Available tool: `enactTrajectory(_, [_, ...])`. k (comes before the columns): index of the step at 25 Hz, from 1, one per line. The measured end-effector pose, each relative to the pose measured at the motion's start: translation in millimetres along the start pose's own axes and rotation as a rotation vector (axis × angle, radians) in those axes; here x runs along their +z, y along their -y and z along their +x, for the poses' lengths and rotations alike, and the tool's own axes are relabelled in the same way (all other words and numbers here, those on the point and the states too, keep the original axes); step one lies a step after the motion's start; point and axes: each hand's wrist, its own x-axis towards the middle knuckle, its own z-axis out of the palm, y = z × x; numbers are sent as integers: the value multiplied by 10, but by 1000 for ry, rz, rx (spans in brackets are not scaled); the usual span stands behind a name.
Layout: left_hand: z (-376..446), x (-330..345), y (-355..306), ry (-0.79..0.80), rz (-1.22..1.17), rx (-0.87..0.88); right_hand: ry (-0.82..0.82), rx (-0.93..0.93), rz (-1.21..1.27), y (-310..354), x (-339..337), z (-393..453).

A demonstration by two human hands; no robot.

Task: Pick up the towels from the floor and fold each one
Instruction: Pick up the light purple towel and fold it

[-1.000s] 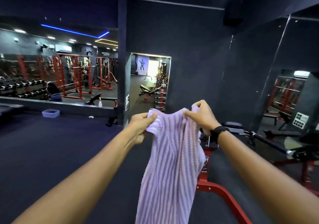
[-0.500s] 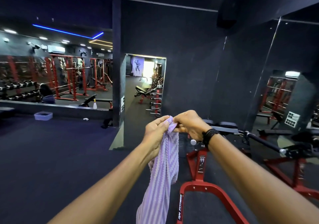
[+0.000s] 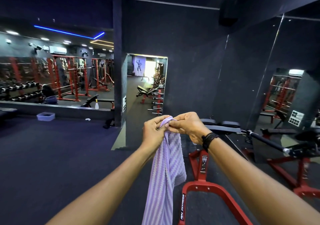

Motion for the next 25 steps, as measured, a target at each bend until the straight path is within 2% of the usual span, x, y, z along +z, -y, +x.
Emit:
enactTrajectory(2, [86, -47, -32, -67, 53, -3, 116, -47, -96, -22, -92, 33])
enactTrajectory(5, [165, -41, -164, -64, 73, 15, 363, -136, -571, -66, -246, 41])
enactTrajectory(8, [305, -146, -374, -128, -37, 19, 510, -21, -1128, -281, -427, 43])
enactTrajectory(10, [470, -383, -499, -230, -130, 3, 516, 99, -1303, -451, -651, 47])
enactTrajectory(13, [652, -746, -598, -387, -121, 2, 470, 176, -1237, -451, -932, 27])
enactTrajectory(17, [701, -1080, -504, -584, -22, -22, 394, 37, -1061, -231, -1004, 31])
enactTrajectory(18, [699, -1185, -446, -625, 55, -35, 323, -15, -972, -178, -1006, 42])
enactTrajectory(20, [676, -1391, -320, -642, 283, -26, 70, -173, -798, -106, -1037, 87])
enactTrajectory(23, [549, -1547, -272, -577, 795, 15, -306, -427, -698, -85, -1035, 156])
enactTrajectory(25, [511, -1558, -263, -575, 864, -19, -408, -482, -589, -131, -1011, 218])
